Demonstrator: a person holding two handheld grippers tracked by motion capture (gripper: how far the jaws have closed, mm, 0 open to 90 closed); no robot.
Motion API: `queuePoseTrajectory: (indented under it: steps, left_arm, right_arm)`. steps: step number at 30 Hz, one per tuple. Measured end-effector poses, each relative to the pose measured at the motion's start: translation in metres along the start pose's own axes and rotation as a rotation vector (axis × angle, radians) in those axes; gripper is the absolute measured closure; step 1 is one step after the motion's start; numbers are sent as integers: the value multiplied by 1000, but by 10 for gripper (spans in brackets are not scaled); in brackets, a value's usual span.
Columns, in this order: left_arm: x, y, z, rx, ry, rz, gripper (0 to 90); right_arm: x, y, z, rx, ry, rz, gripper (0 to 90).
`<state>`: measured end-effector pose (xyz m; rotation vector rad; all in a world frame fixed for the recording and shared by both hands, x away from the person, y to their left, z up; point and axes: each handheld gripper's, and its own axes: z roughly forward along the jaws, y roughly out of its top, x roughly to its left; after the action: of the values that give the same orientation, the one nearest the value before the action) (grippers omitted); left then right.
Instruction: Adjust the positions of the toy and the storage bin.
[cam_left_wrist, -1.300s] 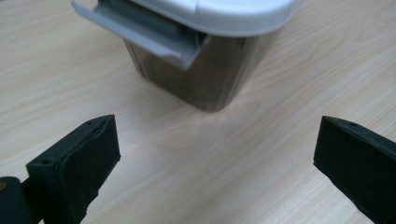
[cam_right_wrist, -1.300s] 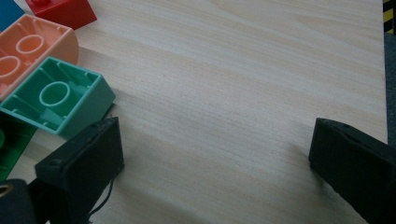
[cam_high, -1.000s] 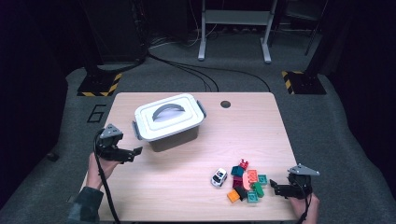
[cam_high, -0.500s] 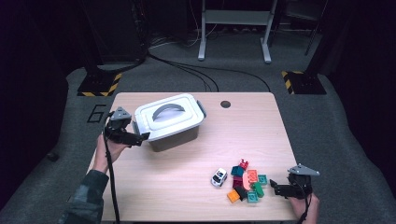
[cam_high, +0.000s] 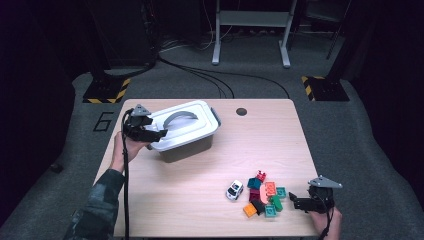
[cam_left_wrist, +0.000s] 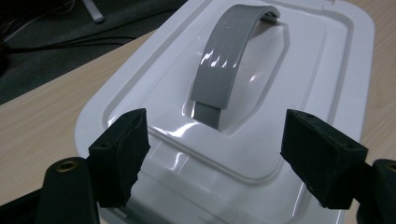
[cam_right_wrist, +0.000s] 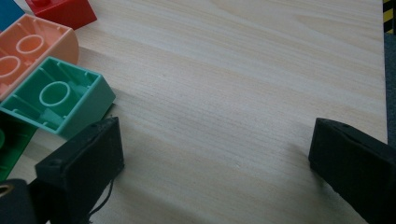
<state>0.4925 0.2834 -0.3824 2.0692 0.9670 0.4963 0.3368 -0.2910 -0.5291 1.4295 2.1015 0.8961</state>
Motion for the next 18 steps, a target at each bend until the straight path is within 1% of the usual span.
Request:
queuePoseTrajectory:
  steps: [1, 3, 6, 8, 9, 11, 14, 15, 18]
  left_arm:
    - [1, 1, 2, -9, -2, -4, 265]
    - [3, 3, 6, -16, -27, -6, 288]
    - [4, 6, 13, -7, -25, 21, 340]
    - [5, 8, 19, 7, -32, 23, 342]
    - [6, 11, 22, 4, -36, 25, 357]
    - [7, 13, 24, 7, -33, 21, 366]
    - [8, 16, 28, -7, -37, 12, 419]
    - [8, 16, 29, 3, -40, 21, 439]
    - [8, 15, 34, 16, -53, 24, 486]
  right_arm:
    - [0, 0, 0, 0, 0, 0, 22]
    - [0, 0, 0, 0, 0, 0, 22]
    - [0, 0, 0, 0, 0, 0, 23]
    - [0, 0, 0, 0, 0, 0, 23]
    - [0, 0, 0, 0, 0, 1, 24]
    - [0, 0, 0, 0, 0, 0, 24]
    - [0, 0, 0, 0, 0, 1, 25]
    - [0, 0, 0, 0, 0, 1, 25]
    - [0, 0, 0, -1, 0, 0, 28]
